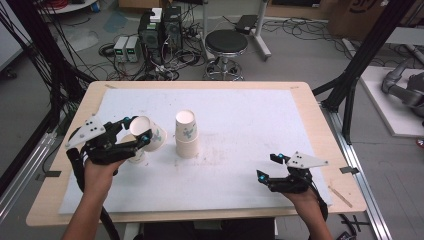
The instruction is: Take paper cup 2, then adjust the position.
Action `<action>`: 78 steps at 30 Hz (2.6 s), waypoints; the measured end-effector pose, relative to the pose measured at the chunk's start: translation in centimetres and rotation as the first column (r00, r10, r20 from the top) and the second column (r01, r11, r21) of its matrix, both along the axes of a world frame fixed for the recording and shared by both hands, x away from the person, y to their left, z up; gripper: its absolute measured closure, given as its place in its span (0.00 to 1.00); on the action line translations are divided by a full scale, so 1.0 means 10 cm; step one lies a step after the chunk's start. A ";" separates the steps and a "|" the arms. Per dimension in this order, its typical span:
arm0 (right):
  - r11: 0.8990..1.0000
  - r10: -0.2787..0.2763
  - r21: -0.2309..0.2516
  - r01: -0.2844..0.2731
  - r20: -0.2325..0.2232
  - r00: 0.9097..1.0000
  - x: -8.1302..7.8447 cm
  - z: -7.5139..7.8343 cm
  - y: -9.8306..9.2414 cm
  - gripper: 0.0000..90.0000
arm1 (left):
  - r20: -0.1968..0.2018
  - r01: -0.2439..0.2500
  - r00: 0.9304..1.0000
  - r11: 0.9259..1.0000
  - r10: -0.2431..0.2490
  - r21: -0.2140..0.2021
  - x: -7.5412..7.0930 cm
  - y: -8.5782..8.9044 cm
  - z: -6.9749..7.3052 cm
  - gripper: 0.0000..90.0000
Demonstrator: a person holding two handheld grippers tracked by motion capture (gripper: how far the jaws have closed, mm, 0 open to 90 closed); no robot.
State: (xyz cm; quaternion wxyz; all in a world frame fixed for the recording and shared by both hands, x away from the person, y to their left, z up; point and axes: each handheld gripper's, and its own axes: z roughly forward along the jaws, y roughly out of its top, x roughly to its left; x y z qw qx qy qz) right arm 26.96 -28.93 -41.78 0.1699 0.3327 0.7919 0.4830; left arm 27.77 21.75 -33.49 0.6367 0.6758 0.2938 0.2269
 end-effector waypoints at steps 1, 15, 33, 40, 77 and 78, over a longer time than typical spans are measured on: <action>1.000 0.001 0.001 -0.001 -0.004 1.000 0.00 0.00 0.00 0.23 | 0.002 0.003 1.000 1.000 -0.003 0.007 -0.01 -0.01 -0.02 0.40; 1.000 -0.005 -0.007 0.005 0.007 1.000 0.00 -0.01 0.05 0.23 | -0.053 0.047 0.998 0.998 -0.045 0.038 -0.01 -0.07 -0.38 0.40; 1.000 0.005 -0.011 -0.005 0.007 1.000 0.01 -0.03 0.09 0.23 | -0.073 0.060 0.996 0.998 -0.059 0.021 -0.04 -0.08 -0.50 0.40; 1.000 0.002 -0.006 -0.002 0.008 1.000 0.00 -0.02 0.06 0.23 | -0.079 0.097 0.992 0.995 -0.095 0.021 -0.02 -0.14 -0.51 0.39; 0.967 0.251 0.043 -0.251 -0.002 0.968 -0.04 0.04 0.38 0.21 | -0.102 0.318 0.943 0.948 -0.316 0.012 -0.11 -0.58 -0.57 0.39; 0.966 0.254 0.047 -0.254 -0.005 0.967 -0.04 0.05 0.39 0.22 | -0.102 0.325 0.941 0.946 -0.322 0.014 -0.12 -0.59 -0.57 0.39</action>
